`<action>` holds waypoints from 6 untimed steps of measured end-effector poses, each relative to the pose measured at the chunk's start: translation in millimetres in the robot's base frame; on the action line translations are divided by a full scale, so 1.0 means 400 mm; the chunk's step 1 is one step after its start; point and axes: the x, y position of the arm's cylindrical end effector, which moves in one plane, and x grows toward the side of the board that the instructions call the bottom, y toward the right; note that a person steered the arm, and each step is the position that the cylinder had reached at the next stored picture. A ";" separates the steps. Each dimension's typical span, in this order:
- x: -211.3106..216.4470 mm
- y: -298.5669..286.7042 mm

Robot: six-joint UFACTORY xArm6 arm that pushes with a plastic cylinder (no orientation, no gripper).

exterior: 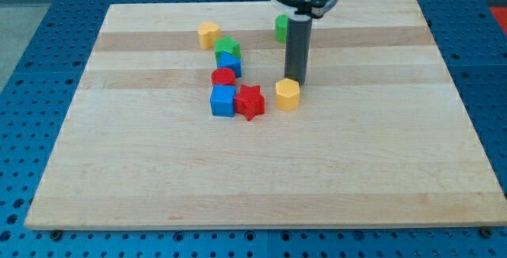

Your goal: Slide the yellow hexagon down a bit

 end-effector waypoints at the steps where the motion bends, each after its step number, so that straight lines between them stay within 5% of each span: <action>1: 0.009 0.000; 6: 0.030 0.054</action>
